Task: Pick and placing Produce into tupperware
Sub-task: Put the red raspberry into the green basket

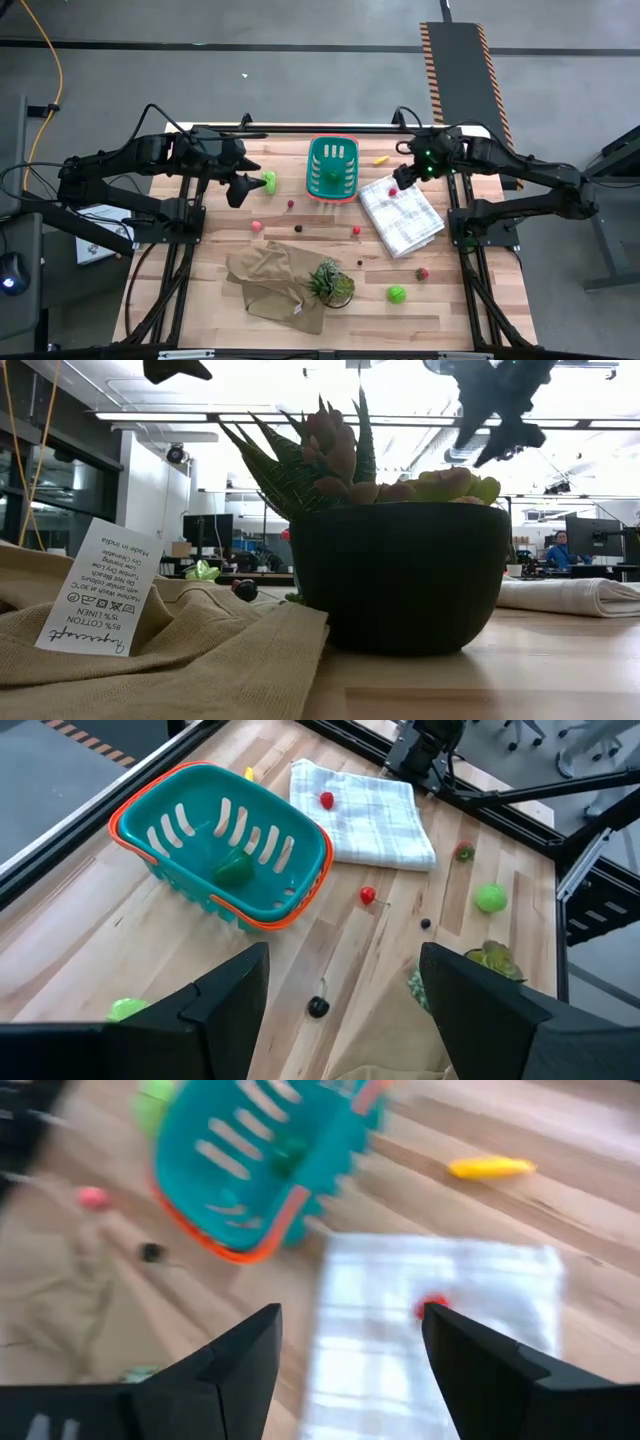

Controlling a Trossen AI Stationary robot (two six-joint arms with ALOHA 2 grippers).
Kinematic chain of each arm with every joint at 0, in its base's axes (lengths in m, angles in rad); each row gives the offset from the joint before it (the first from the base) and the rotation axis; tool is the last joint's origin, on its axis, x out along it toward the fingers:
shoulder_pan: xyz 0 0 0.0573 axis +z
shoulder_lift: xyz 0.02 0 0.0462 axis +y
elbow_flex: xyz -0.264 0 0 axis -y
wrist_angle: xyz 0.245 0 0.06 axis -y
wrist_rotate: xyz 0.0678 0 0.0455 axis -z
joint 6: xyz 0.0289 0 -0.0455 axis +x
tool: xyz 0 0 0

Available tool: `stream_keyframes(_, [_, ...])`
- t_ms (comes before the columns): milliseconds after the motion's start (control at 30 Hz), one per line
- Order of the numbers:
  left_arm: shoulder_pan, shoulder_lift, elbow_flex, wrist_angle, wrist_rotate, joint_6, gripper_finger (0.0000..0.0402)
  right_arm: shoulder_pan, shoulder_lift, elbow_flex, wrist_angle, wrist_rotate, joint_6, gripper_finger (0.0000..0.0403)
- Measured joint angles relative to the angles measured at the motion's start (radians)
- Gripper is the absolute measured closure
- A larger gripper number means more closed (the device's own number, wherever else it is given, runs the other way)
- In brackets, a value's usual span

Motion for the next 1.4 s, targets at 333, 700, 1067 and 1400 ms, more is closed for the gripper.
stream_keyframes(333, [0.0, 0.0, 0.0, 0.0, -0.018, 0.0, 0.0153, 0.0, 0.057, 0.001, -0.053, 0.028, 0.043, 0.0171])
stream_keyframes(700, [0.0, 0.0, 0.0, -0.001, -0.018, 0.007, 0.0153, 0.0, 0.285, 0.0, -0.149, 0.017, 0.042, 0.0171])
stream_keyframes(1067, [0.0, 0.0, 0.0, -0.044, -0.018, 0.009, 0.0153, -0.023, 0.417, 0.001, -0.056, 0.01, 0.021, 0.0171])
stream_keyframes(1400, [0.0, 0.0, 0.0, -0.077, -0.018, 0.011, 0.0153, -0.084, 0.468, 0.001, -0.03, 0.003, -0.018, 0.0171])
